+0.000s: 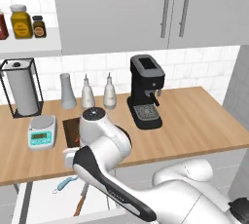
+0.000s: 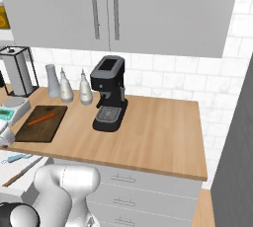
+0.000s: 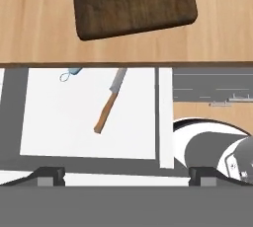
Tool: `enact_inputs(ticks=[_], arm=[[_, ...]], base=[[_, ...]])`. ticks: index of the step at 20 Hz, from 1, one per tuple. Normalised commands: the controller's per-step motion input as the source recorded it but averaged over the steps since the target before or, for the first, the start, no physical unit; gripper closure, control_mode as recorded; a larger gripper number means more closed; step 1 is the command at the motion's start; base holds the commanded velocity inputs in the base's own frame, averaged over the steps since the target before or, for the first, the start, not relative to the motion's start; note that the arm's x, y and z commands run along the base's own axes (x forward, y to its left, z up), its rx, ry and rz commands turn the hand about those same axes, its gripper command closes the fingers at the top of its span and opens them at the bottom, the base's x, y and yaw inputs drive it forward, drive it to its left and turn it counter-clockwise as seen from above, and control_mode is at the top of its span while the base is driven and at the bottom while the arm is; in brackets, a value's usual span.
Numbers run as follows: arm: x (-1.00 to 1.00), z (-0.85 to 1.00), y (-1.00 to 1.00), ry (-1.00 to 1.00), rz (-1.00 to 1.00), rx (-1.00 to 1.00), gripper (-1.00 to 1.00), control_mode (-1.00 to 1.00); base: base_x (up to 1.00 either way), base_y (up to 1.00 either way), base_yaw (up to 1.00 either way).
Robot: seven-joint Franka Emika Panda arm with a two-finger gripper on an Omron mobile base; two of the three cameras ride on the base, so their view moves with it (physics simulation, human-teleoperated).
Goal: Place the appropriate cutting tool for cutting the carrot skin on the cutting board.
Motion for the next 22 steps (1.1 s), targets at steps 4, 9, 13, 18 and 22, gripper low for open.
enact_inputs(ticks=[4, 9, 13, 18, 22], arm=[[-0.07, -0.58, 0.31, 0.09, -0.01, 0.0, -1.0, -1.0], [-0.06, -0.52, 0.36, 0.05, 0.0, -0.01, -1.0, -1.0], [-0.02, -0.36, 0.22, 0.03, 0.0, -0.06, -1.0, -1.0], [0.0, -0.2, 0.09, 0.07, 0.0, -0.04, -1.0, -1.0], [0.0, -0.29, 0.06, 0.17, 0.0, -0.03, -1.0, -1.0]], base=[[0.0, 0.0, 0.0], [0.0, 0.0, 0.0], [0.0, 0.0, 0.0], [0.0, 0.0, 0.0], [0.0, 0.0, 0.0]])
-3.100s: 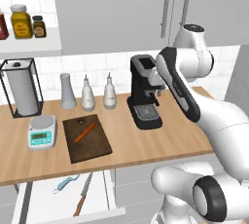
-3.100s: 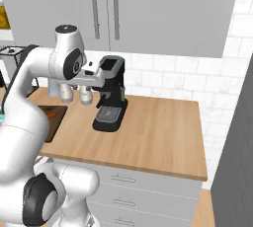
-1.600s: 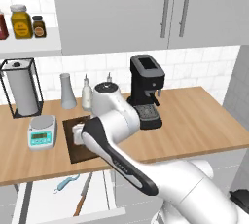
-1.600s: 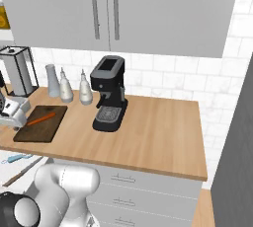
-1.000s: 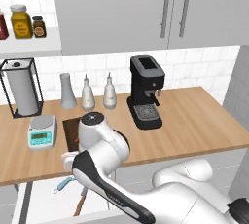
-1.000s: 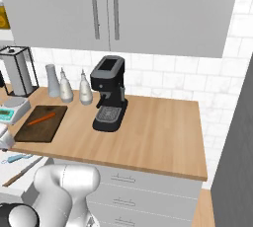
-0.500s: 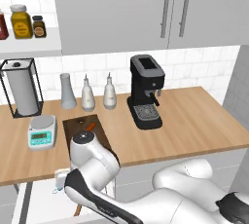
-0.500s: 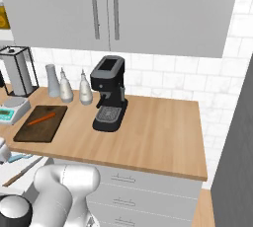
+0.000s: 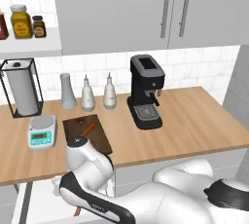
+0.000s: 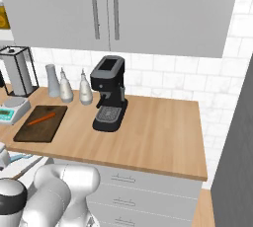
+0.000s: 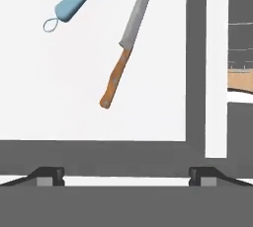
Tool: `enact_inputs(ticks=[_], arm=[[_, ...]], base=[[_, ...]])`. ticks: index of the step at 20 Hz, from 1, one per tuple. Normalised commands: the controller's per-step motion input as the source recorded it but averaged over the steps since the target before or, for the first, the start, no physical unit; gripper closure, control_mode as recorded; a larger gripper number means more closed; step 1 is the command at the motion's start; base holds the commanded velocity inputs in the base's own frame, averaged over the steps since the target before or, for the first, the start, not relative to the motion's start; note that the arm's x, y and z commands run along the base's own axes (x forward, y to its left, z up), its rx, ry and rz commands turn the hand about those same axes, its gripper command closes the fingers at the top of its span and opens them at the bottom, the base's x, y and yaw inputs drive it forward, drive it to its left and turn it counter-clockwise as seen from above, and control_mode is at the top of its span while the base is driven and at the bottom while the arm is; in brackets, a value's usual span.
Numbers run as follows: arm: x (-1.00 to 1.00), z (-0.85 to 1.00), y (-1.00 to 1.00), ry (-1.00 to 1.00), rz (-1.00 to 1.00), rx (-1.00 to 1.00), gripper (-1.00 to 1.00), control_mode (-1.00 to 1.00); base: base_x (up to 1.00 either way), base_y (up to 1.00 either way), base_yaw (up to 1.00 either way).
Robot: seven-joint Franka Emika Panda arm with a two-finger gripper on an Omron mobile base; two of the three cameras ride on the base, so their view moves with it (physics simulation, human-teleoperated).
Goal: Place the appropriate cutting tool for cutting the carrot skin on the cutting board.
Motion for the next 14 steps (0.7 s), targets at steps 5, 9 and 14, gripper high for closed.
enact_inputs(ticks=[5, 9, 14], arm=[[0.0, -0.25, 0.04, 0.13, 0.01, -0.01, -1.0, -1.0], [-0.01, -0.38, 0.16, 0.01, 0.02, -0.08, -1.0, -1.0], [-0.03, -0.27, 0.11, 0.01, 0.02, -0.09, -1.0, -1.0]], base=[[0.0, 0.0, 0.0], [0.0, 0.0, 0.0], [0.0, 0.0, 0.0]])
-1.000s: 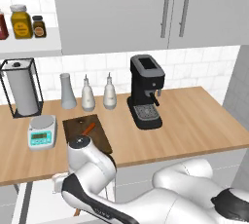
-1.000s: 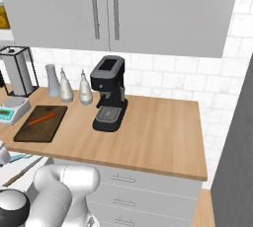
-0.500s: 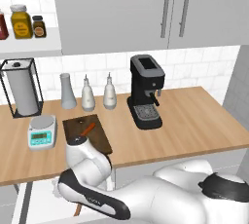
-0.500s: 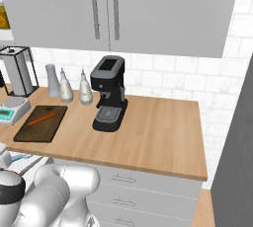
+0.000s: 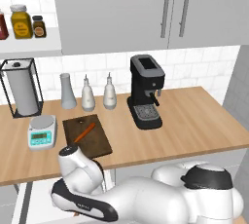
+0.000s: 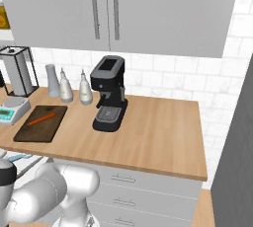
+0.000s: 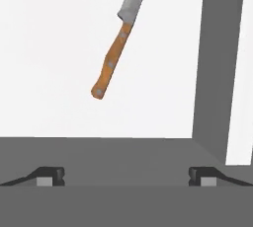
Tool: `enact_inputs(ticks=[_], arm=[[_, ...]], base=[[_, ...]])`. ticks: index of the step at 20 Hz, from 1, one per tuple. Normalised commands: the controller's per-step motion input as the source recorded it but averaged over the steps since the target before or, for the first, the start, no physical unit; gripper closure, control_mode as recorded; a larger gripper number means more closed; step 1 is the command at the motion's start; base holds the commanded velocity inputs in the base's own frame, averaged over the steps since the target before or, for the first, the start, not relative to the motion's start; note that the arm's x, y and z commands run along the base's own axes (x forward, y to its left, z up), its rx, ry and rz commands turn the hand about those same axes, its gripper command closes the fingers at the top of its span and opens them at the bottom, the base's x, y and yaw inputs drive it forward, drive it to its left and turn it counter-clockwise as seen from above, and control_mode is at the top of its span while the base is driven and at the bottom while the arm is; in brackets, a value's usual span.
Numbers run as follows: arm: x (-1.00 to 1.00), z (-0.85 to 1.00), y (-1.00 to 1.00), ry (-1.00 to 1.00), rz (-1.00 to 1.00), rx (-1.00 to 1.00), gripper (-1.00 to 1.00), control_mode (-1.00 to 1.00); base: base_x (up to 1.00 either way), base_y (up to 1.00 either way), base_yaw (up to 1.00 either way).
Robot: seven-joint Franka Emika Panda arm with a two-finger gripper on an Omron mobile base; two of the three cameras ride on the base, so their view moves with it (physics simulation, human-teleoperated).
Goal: Place the appropriate cutting tool for cutting the carrot skin on the cutting board.
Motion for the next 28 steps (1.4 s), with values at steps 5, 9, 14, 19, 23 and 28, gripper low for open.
enact_inputs(ticks=[5, 9, 14, 19, 23, 28], arm=[[-0.04, -0.17, 0.08, 0.05, 0.0, -0.05, -1.0, -1.0], [-0.12, -0.11, 0.13, 0.09, 0.0, -0.01, -1.0, -1.0], [-0.25, -0.15, 0.18, 0.1, 0.0, 0.0, -1.0, -1.0], [-0.36, -0.14, 0.17, 0.04, 0.0, 0.0, -1.0, -1.0], [-0.38, -0.04, 0.09, 0.0, 0.0, 0.0, -1.0, -1.0], [-0.64, -0.23, 0.14, 0.0, 0.0, -0.01, -1.0, -1.0]], base=[[0.0, 0.0, 0.0], [0.0, 0.0, 0.0], [0.0, 0.0, 0.0], [0.0, 0.0, 0.0], [0.0, 0.0, 0.0], [0.0, 0.0, 0.0]])
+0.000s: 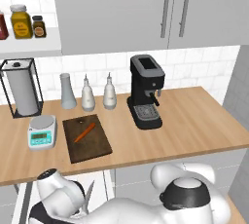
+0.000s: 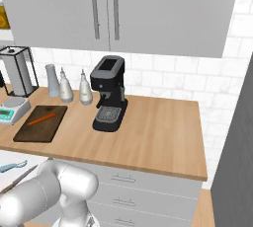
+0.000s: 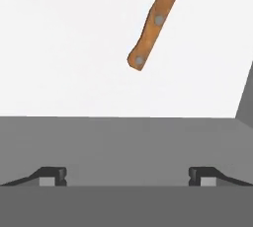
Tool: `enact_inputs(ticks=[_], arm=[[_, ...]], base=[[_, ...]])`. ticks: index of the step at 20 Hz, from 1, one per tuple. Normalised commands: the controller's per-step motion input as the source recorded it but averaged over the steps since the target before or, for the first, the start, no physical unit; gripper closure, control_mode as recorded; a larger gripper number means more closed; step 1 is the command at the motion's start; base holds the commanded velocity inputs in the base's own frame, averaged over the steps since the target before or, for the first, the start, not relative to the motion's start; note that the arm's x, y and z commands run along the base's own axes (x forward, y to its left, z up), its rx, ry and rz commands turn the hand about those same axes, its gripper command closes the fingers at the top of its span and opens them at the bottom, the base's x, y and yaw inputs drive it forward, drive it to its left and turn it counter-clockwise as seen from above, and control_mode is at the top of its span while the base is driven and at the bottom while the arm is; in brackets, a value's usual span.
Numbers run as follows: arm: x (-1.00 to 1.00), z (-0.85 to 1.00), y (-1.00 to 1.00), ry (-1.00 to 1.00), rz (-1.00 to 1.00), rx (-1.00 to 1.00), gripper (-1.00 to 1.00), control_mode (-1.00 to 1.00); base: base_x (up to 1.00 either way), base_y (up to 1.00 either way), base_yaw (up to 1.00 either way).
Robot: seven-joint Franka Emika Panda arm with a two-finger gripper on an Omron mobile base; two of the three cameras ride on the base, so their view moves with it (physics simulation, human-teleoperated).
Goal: Place the appropriate cutting tool for cutting the carrot skin on the cutting board.
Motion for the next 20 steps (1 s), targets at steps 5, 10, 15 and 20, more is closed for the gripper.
enact_inputs(ticks=[5, 10, 15, 20], arm=[[-0.68, -0.33, 0.13, 0.02, 0.0, -0.02, -1.0, -1.0], [-0.02, 0.11, 0.0, 0.0, 0.0, -0.01, -1.0, -1.0], [0.16, 0.69, -0.18, 0.0, -0.02, 0.0, -1.0, -1.0], [0.48, 0.34, -0.4, 0.0, -0.16, -0.04, -1.0, -1.0]], base=[[0.0, 0.0, 0.0], [0.0, 0.0, 0.0], [0.0, 0.0, 0.0], [0.0, 0.0, 0.0]])
